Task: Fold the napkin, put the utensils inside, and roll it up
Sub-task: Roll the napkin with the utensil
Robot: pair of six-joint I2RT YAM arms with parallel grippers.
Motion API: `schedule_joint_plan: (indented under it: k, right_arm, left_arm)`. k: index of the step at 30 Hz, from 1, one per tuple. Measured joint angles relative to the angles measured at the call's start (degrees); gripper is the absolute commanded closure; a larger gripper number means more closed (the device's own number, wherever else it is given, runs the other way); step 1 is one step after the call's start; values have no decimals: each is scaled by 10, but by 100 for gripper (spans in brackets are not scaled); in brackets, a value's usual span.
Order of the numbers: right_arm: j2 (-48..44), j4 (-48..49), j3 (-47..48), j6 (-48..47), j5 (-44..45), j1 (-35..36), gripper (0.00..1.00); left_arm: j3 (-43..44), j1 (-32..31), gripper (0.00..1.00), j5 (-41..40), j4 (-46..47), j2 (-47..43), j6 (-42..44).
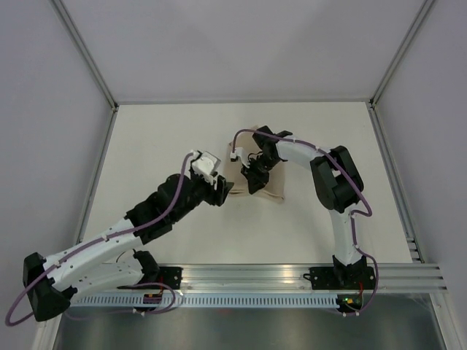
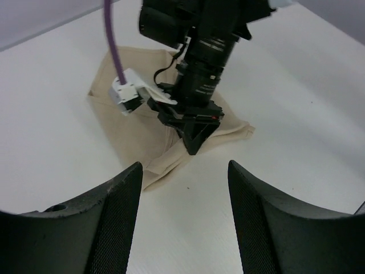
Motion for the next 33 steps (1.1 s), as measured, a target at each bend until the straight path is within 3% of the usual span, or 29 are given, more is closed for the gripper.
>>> schedule_joint_plan:
  k: [5,8,14,18,33]
  right_arm:
    - [7,-43,1,-9,-33,-9,86]
    - [12,-73,1,-15,-49,-14,86]
    - [16,-123,-12,-26,-69,-24,86]
    - [22,-153,-17,-28,-78,-31,86]
    - [32,-189,-21,-28,-89,-41,87]
  left_arm:
    - [0,-127,37,-97,50,94,106]
    - [-12,-158,37,-115,89,158,171]
    - [-99,-160,30,-85,202,172,292]
    - [-109,-155,28,-45,248,205,339]
    - [-70,-130,23,68,271,341,411]
